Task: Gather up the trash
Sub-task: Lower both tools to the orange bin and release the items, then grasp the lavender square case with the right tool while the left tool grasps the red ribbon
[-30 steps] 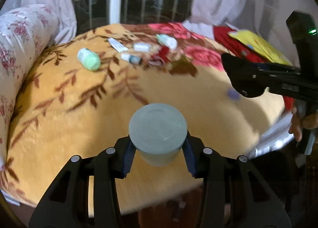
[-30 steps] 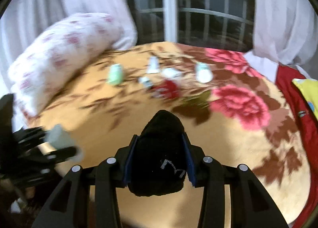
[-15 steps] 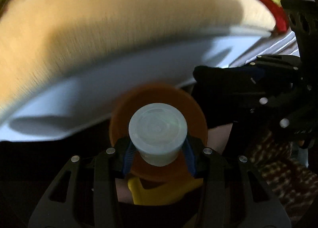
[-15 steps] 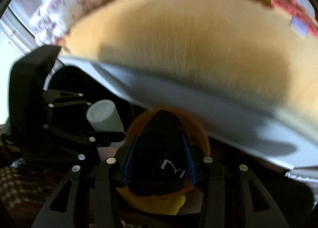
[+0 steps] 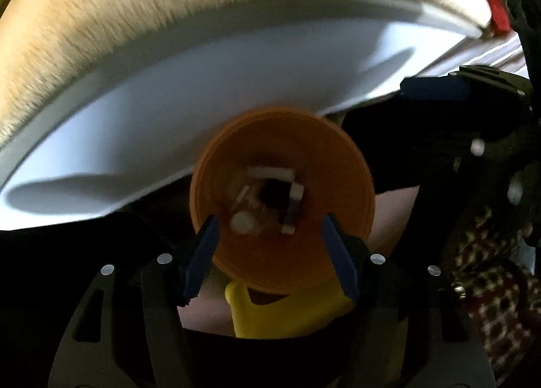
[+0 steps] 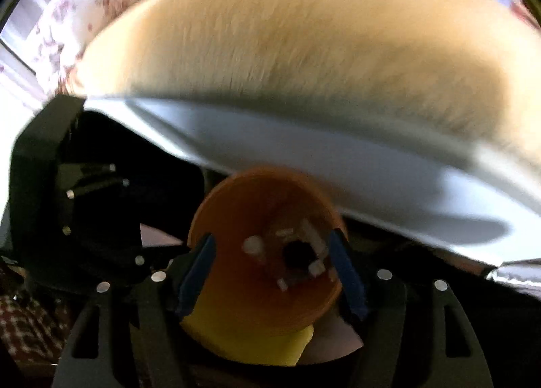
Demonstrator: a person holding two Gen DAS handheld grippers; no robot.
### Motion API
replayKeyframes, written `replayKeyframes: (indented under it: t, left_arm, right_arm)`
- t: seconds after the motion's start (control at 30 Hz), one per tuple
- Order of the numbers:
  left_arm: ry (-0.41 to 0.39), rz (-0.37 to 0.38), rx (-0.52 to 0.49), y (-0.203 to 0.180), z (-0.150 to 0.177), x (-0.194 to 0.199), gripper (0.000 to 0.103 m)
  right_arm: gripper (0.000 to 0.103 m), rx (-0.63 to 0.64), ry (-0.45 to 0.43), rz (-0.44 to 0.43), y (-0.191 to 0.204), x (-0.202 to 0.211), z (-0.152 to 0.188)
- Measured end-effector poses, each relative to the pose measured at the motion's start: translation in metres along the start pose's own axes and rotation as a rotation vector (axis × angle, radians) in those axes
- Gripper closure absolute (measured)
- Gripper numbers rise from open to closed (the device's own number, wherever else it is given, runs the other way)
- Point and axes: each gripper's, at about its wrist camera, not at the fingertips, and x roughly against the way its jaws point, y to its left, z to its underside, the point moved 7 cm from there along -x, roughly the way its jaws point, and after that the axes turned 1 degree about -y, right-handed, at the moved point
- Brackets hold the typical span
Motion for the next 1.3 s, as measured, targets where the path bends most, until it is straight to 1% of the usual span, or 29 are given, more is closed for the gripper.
replayKeyframes:
  t: [0.03, 0.1, 0.13, 0.17, 0.23, 0.27, 0.3, 0.33, 0.4, 0.43, 0.5, 0.53, 0.6, 0.63, 0.67, 0.73, 0.8, 0.87, 0.9, 0.93, 0.97, 1.0, 1.03, 1.07, 1.1, 1.13, 1.2, 1.3]
  left_arm:
    - [-0.035, 0.009, -0.003, -0.002, -0.001, 0.009, 0.041]
    - [-0.097, 0.018, -0.011, -0.003, -0.012, 0.025, 0.041]
    - [-0.144, 0.017, -0.021, -0.004, -0.02, 0.036, 0.041]
    - [-0.181, 0.013, -0.029, -0.006, -0.025, 0.046, 0.041]
    - [-0.264, 0.002, -0.052, -0.011, -0.04, 0.068, 0.041]
    - [-0.293, -0.001, -0.061, -0.011, -0.047, 0.077, 0.041]
    - [-0.325, -0.004, -0.069, -0.014, -0.055, 0.087, 0.041]
    - [-0.354, -0.001, -0.08, -0.017, -0.063, 0.097, 0.041]
    - [-0.4, -0.001, -0.096, -0.022, -0.073, 0.113, 0.039]
    - [-0.421, -0.002, -0.099, -0.023, -0.076, 0.116, 0.037]
    - [-0.454, 0.001, -0.109, -0.027, -0.081, 0.127, 0.036]
    - [-0.467, -0.001, -0.112, -0.028, -0.084, 0.132, 0.036]
    - [-0.477, -0.001, -0.112, -0.033, -0.09, 0.138, 0.036]
    - [-0.481, 0.0, -0.109, -0.034, -0.094, 0.139, 0.036]
    - [-0.485, 0.001, -0.105, -0.034, -0.098, 0.14, 0.036]
    - [-0.486, 0.005, -0.104, -0.032, -0.103, 0.14, 0.036]
    - [-0.489, 0.009, -0.103, -0.032, -0.106, 0.14, 0.036]
    - [-0.483, 0.012, -0.105, -0.031, -0.11, 0.136, 0.036]
    - [-0.478, 0.014, -0.106, -0.03, -0.112, 0.134, 0.036]
    - [-0.474, 0.015, -0.107, -0.029, -0.114, 0.132, 0.036]
    - [-0.47, 0.013, -0.106, -0.028, -0.116, 0.13, 0.036]
    - [-0.467, 0.013, -0.103, -0.027, -0.119, 0.129, 0.036]
    - [-0.467, 0.016, -0.1, -0.026, -0.121, 0.128, 0.036]
    - [-0.47, 0.022, -0.094, -0.024, -0.125, 0.128, 0.036]
    - [-0.473, 0.026, -0.088, -0.022, -0.128, 0.128, 0.036]
    - [-0.476, 0.027, -0.081, -0.019, -0.132, 0.128, 0.036]
    - [-0.489, 0.032, -0.064, -0.013, -0.143, 0.131, 0.036]
    - [-0.498, 0.031, -0.036, -0.004, -0.163, 0.134, 0.036]
  right_arm:
    - [0.035, 0.002, -0.039, 0.001, -0.002, 0.01, -0.006]
    - [0.035, 0.004, -0.155, 0.023, -0.013, 0.039, -0.028]
    - [0.035, 0.0, -0.21, 0.036, -0.019, 0.053, -0.039]
    - [0.035, -0.009, -0.285, 0.054, -0.027, 0.072, -0.055]
    - [0.034, -0.029, -0.388, 0.067, -0.043, 0.101, -0.082]
    - [0.034, -0.029, -0.423, 0.097, -0.051, 0.109, -0.091]
    - [0.034, -0.032, -0.451, 0.159, -0.063, 0.119, -0.1]
    - [0.034, -0.038, -0.458, 0.171, -0.068, 0.127, -0.098]
    - [0.034, -0.052, -0.514, 0.126, -0.075, 0.144, -0.112]
    - [0.032, -0.025, -0.546, 0.15, -0.076, 0.153, -0.119]
    - [0.031, 0.035, -0.574, 0.255, -0.08, 0.155, -0.13]
    - [0.031, 0.069, -0.572, 0.334, -0.086, 0.151, -0.136]
    - [0.032, 0.099, -0.542, 0.389, -0.096, 0.137, -0.151]
    - [0.035, 0.096, -0.527, 0.395, -0.102, 0.132, -0.153]
    - [0.037, 0.082, -0.489, 0.392, -0.111, 0.12, -0.159]
    - [0.047, 0.052, -0.432, 0.375, -0.127, 0.106, -0.161]
    - [0.049, 0.024, -0.382, 0.356, -0.137, 0.095, -0.158]
    - [0.054, 0.019, -0.343, 0.343, -0.14, 0.081, -0.157]
    - [0.06, 0.03, -0.33, 0.348, -0.14, 0.076, -0.156]
    - [0.067, 0.048, -0.31, 0.374, -0.141, 0.071, -0.154]
    - [0.067, 0.06, -0.304, 0.395, -0.141, 0.07, -0.152]
    - [0.068, 0.05, -0.303, 0.39, -0.14, 0.071, -0.151]
    - [0.074, 0.03, -0.309, 0.384, -0.14, 0.075, -0.149]
    - [0.075, 0.024, -0.318, 0.383, -0.14, 0.078, -0.148]
    - [0.08, 0.017, -0.332, 0.384, -0.139, 0.082, -0.147]
    - [0.094, 0.012, -0.347, 0.374, -0.138, 0.086, -0.146]
    - [0.101, 0.01, -0.372, 0.344, -0.135, 0.095, -0.145]
    - [0.102, 0.027, -0.374, 0.334, -0.134, 0.097, -0.144]
